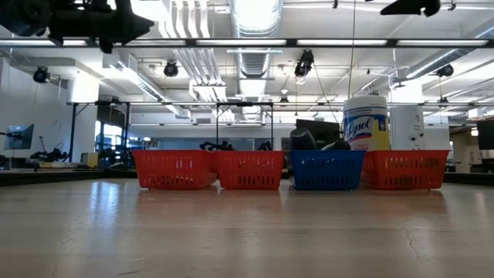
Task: Pick & Place Travel size toiletries
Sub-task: Return to Home Position
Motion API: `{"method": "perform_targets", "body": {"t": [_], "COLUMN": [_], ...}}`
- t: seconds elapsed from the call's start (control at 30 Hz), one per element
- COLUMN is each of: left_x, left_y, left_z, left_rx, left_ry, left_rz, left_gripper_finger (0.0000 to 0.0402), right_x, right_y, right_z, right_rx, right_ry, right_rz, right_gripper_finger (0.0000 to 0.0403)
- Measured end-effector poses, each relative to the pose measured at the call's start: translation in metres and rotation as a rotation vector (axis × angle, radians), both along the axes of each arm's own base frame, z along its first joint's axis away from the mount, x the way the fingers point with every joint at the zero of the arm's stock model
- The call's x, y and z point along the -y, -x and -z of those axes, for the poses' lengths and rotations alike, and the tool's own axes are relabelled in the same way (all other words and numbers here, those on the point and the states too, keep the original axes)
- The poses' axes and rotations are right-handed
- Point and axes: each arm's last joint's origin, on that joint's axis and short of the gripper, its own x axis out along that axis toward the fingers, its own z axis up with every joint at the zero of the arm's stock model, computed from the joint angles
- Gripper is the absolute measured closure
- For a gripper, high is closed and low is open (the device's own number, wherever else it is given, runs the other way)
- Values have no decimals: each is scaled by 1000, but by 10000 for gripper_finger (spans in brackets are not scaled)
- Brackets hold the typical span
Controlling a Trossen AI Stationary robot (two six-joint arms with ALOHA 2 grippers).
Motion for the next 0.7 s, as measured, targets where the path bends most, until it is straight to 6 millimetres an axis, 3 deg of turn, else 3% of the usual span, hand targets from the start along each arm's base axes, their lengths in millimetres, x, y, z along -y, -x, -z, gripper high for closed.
{"method": "perform_targets", "body": {"t": [0.3, 0.7], "left_x": [6, 7], "left_y": [9, 9], "left_z": [-6, 3], "left_rx": [103, 92], "left_ry": [17, 39], "left_rz": [-147, -145], "left_gripper_finger": [246, 245], "right_x": [-9, -15], "right_y": [49, 76], "right_z": [15, 20], "right_rx": [24, 85], "right_ry": [-97, -120], "right_rz": [6, -12], "right_gripper_finger": [39, 39]}}
